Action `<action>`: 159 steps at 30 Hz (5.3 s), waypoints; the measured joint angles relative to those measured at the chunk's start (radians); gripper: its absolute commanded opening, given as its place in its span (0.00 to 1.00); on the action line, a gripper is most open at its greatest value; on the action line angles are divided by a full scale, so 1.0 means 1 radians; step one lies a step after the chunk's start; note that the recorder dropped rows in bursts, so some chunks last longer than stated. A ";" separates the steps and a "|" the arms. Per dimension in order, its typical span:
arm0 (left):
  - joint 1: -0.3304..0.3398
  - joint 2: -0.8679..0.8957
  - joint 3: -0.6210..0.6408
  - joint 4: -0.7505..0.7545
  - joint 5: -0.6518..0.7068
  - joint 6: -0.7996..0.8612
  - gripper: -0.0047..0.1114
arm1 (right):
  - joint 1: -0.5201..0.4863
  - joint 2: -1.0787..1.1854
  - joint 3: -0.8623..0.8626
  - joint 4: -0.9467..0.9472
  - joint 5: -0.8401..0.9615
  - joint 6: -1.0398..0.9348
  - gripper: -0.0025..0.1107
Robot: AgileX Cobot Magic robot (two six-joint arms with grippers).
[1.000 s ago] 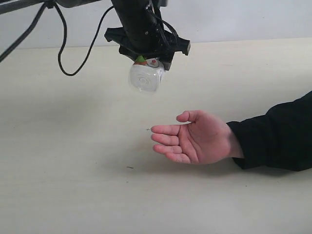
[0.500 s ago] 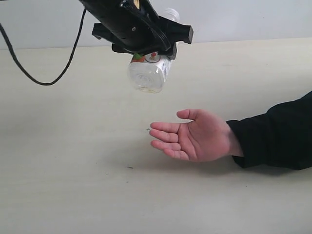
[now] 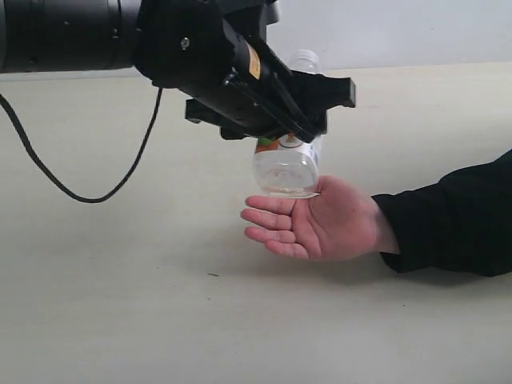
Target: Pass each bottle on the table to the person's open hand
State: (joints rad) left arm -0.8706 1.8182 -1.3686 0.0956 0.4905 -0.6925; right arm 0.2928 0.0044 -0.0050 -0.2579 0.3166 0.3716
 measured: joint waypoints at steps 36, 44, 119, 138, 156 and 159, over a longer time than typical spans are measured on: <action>-0.054 0.119 0.005 0.002 -0.066 -0.159 0.04 | 0.000 0.000 0.000 0.000 0.000 0.000 0.02; -0.054 0.132 0.005 0.010 -0.061 -0.157 0.04 | 0.000 0.000 0.000 0.000 0.000 0.000 0.02; -0.077 -1.372 1.325 0.080 -0.951 0.401 0.06 | 0.000 0.000 0.000 0.000 0.000 0.000 0.02; -0.077 -1.385 1.366 0.080 -0.983 0.481 0.06 | 0.000 0.000 0.000 0.000 0.000 0.000 0.02; -0.073 -1.385 1.366 -0.051 -1.026 0.552 0.04 | 0.000 0.000 0.000 0.000 0.000 0.000 0.02; -0.046 -1.385 1.366 -0.242 -1.015 0.590 0.04 | 0.000 0.000 0.000 0.000 0.000 0.000 0.02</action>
State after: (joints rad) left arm -0.9168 0.4330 -0.0024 -0.1467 -0.5249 -0.1023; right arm 0.2928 0.0044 -0.0050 -0.2579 0.3166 0.3716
